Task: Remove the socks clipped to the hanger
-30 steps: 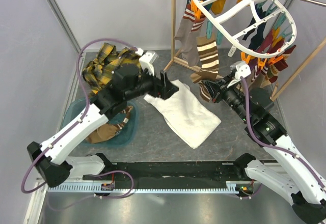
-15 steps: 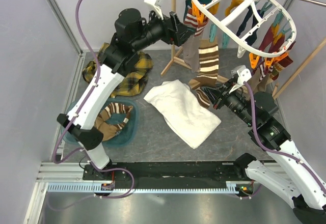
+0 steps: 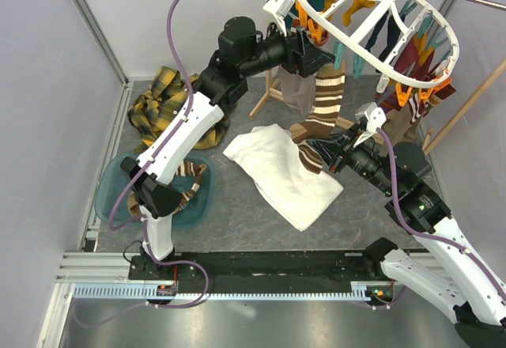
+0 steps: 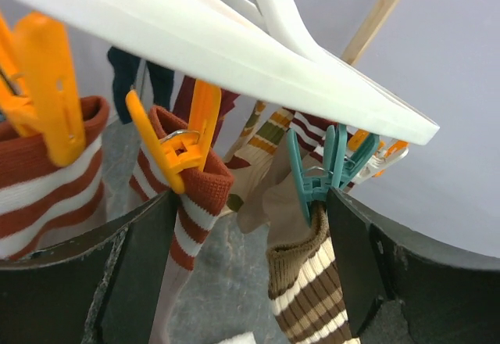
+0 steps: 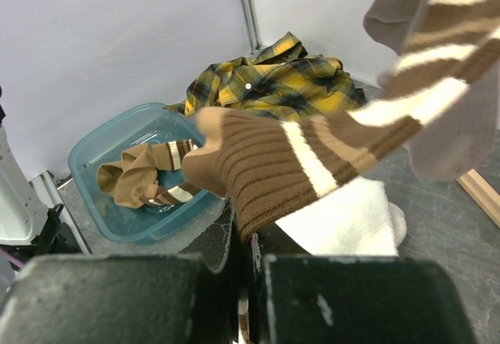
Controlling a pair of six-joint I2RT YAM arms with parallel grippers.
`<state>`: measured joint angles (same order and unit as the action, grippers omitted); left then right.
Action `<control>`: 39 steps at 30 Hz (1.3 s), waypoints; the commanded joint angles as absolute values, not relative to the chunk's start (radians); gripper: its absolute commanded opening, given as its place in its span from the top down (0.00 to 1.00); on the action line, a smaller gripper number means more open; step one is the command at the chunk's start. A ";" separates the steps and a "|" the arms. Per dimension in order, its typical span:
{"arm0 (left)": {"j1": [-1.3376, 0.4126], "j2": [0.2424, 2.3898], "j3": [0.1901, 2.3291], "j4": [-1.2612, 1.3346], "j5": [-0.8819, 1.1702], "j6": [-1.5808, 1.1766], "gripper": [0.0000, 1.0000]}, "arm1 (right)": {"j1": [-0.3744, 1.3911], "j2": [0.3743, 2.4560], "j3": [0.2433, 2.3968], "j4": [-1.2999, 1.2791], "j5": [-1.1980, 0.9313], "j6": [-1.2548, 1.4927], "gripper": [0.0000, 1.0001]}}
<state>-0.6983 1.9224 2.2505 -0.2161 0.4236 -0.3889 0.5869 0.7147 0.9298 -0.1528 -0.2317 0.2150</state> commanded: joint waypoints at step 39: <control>-0.769 1.592 1.950 -0.032 0.228 -0.354 0.09 | 0.588 0.709 0.974 -0.178 -0.267 0.218 0.97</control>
